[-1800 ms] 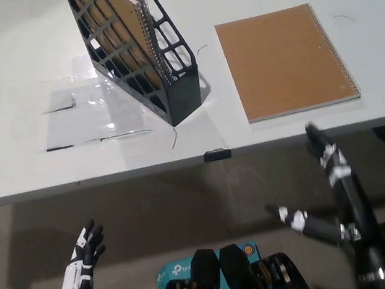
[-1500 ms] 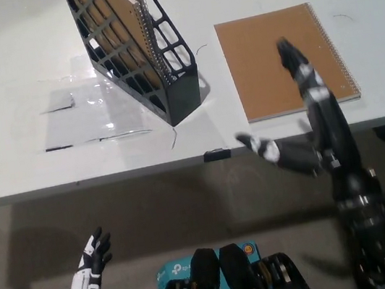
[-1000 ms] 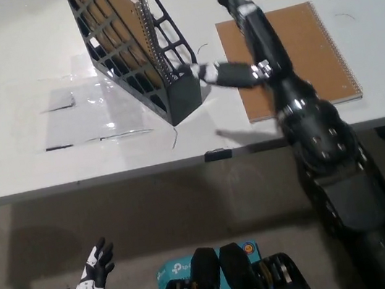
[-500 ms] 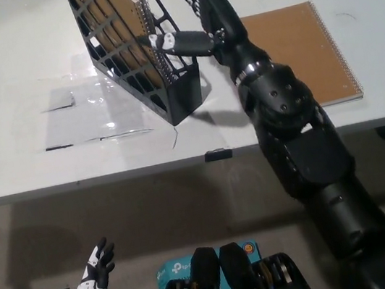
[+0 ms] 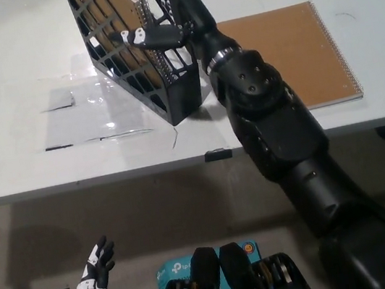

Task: Use the right hand to pick up a book from the book holder on the left side and put it on another book on the right side

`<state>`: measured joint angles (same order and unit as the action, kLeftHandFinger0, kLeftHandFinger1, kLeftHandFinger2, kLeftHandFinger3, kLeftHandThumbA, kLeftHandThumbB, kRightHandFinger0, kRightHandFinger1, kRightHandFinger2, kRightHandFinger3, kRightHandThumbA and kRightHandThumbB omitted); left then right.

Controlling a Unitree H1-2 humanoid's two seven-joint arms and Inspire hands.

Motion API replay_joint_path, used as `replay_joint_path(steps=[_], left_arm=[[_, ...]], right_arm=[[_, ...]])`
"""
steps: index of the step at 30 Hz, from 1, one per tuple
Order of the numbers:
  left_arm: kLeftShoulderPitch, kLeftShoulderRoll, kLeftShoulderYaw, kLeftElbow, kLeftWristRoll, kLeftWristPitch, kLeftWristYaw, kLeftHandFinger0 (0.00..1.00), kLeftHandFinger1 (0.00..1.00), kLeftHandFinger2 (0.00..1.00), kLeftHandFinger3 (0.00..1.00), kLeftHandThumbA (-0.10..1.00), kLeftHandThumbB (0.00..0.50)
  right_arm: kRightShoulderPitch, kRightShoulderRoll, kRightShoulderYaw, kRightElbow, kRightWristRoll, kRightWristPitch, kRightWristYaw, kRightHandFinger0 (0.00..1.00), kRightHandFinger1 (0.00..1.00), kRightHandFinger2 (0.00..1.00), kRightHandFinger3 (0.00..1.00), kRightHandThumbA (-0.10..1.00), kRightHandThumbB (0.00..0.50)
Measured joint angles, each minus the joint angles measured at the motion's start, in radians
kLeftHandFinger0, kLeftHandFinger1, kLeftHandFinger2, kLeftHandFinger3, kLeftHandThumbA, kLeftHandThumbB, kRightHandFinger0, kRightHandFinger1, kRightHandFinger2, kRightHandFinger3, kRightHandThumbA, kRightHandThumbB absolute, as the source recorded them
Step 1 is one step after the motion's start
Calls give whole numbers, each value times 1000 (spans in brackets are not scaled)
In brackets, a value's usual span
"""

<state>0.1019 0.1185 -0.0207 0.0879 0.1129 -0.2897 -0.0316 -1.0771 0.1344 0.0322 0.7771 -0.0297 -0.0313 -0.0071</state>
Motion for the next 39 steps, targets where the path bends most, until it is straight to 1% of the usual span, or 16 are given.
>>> replay_joint_path(steps=[2, 6, 11, 13, 14, 16, 19, 21, 22, 29, 32, 33, 35, 36, 37, 39], left_arm=[[-1, 1, 0, -1, 0, 0, 0, 1000, 1000, 1000, 1000, 1000, 204], [-2, 1, 0, -3, 2, -1, 0, 1000, 1000, 1000, 1000, 1000, 201], [-6, 2, 0, -3, 4, -3, 0, 1000, 1000, 1000, 1000, 1000, 206], [-7, 3, 0, -3, 5, -3, 0, 1000, 1000, 1000, 1000, 1000, 209], [-8, 3, 0, -3, 6, -3, 0, 1000, 1000, 1000, 1000, 1000, 192], [-9, 3, 0, -3, 7, -3, 0, 1000, 1000, 1000, 1000, 1000, 187], [-9, 3, 0, -6, 7, -2, 0, 1000, 1000, 1000, 1000, 1000, 162], [-10, 4, 0, -10, 7, -1, -1, 1000, 1000, 1000, 1000, 1000, 149], [-10, 4, 0, -14, 7, -1, -1, 1000, 1000, 1000, 1000, 1000, 148], [-12, 6, 0, -30, 7, 4, -2, 1000, 1000, 1000, 1000, 1000, 127], [-13, 8, 0, -32, 7, 5, -3, 1000, 1000, 1000, 1000, 1000, 129], [-13, 9, 0, -32, 6, 5, -3, 1000, 1000, 1000, 1000, 1000, 135], [-14, 10, -1, -32, 6, 5, -3, 1000, 1000, 1000, 1000, 1000, 134], [-15, 11, -1, -32, 6, 5, -3, 1000, 1000, 1000, 1000, 1000, 134], [-16, 12, -1, -32, 6, 5, -2, 1000, 1000, 1000, 1000, 1000, 130], [-19, 15, -1, -32, 7, 5, -3, 1000, 1000, 1000, 1000, 1000, 135]], right_arm=[[-13, -1, 4, 23, -7, 0, -8, 1000, 1000, 1000, 1000, 1000, 260], [-30, -2, 8, 69, -16, -2, -21, 1000, 1000, 1000, 1000, 1000, 265], [-36, -8, 14, 114, -33, -7, -33, 1000, 1000, 1000, 1000, 1000, 290], [-41, -11, 18, 133, -38, -12, -36, 1000, 1000, 1000, 1000, 1000, 290], [-45, -13, 21, 146, -39, -17, -37, 1000, 1000, 1000, 1000, 1000, 270], [-56, -19, 24, 174, -41, -25, -37, 1000, 1000, 1000, 1000, 1000, 254], [-69, -24, 24, 204, -42, -35, -38, 1000, 1000, 1000, 1000, 1000, 240], [-82, -26, 25, 233, -43, -49, -38, 1000, 1000, 1000, 1000, 1000, 246], [-87, -27, 25, 242, -43, -54, -38, 1000, 1000, 1000, 1000, 1000, 263], [-94, -26, 29, 261, -46, -74, -39, 1000, 1000, 1000, 1000, 1000, 259], [-94, -25, 28, 261, -45, -74, -39, 1000, 1000, 1000, 1000, 999, 280], [-95, -25, 28, 261, -43, -74, -39, 1000, 1000, 1000, 1000, 997, 279], [-95, -24, 28, 261, -42, -74, -39, 1000, 1000, 1000, 1000, 987, 254], [-95, -23, 28, 261, -40, -74, -39, 1000, 1000, 1000, 1000, 987, 251], [-95, -22, 28, 261, -39, -74, -39, 1000, 1000, 1000, 1000, 1000, 289], [-95, -19, 28, 256, -38, -74, -39, 1000, 1000, 1000, 1000, 1000, 308]])
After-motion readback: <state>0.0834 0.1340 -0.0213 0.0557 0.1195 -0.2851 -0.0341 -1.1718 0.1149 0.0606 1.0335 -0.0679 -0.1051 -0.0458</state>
